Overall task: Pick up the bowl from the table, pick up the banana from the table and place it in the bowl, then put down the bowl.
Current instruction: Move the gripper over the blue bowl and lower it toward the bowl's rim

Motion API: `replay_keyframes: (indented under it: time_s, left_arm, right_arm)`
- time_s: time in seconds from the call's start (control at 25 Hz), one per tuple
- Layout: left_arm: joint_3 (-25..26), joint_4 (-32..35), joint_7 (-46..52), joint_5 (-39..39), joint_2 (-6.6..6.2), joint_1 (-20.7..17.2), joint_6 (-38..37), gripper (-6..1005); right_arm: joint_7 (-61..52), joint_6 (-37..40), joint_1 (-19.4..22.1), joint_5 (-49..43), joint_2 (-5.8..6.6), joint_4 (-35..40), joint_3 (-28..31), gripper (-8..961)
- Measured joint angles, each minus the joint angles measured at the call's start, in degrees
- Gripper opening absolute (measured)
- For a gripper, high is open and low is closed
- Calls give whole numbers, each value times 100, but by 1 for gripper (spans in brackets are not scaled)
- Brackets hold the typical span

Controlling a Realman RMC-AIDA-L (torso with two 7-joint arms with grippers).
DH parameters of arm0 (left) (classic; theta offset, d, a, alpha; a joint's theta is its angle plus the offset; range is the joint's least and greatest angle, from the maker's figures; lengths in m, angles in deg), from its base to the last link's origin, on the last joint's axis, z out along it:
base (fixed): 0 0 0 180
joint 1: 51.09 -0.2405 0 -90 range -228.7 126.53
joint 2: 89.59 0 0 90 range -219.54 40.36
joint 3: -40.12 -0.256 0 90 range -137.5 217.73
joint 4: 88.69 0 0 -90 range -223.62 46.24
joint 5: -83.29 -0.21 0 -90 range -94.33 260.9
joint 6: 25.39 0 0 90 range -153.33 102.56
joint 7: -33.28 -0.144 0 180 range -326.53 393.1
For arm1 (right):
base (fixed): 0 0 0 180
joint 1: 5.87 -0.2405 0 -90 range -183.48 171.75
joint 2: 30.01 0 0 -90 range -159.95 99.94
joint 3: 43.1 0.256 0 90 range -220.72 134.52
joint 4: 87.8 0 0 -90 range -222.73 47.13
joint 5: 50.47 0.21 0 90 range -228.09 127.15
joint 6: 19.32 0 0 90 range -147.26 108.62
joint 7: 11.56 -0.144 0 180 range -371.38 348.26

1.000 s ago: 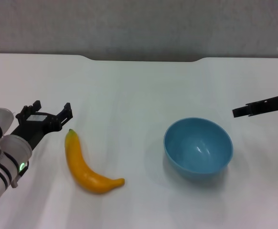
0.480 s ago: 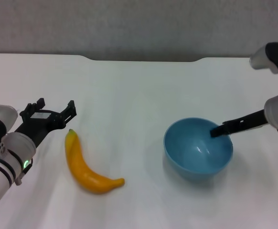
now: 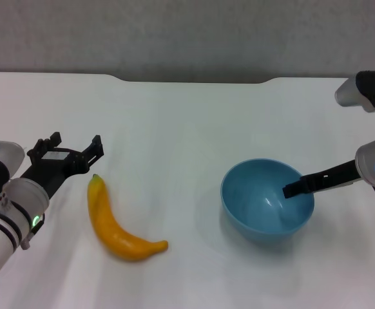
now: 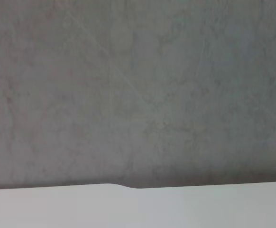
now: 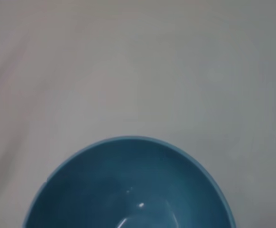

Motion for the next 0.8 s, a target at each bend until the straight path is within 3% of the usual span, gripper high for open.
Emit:
replay_keyframes:
  time_s: [0.56, 0.8]
  left_arm:
    - [62, 46, 0, 0, 9, -6, -22, 893]
    - [62, 86, 0, 0, 9, 1, -31, 893]
  right_arm:
    - [353, -500, 47, 295, -61, -390, -31, 569]
    - [834, -579, 185, 766, -64, -388, -77, 448]
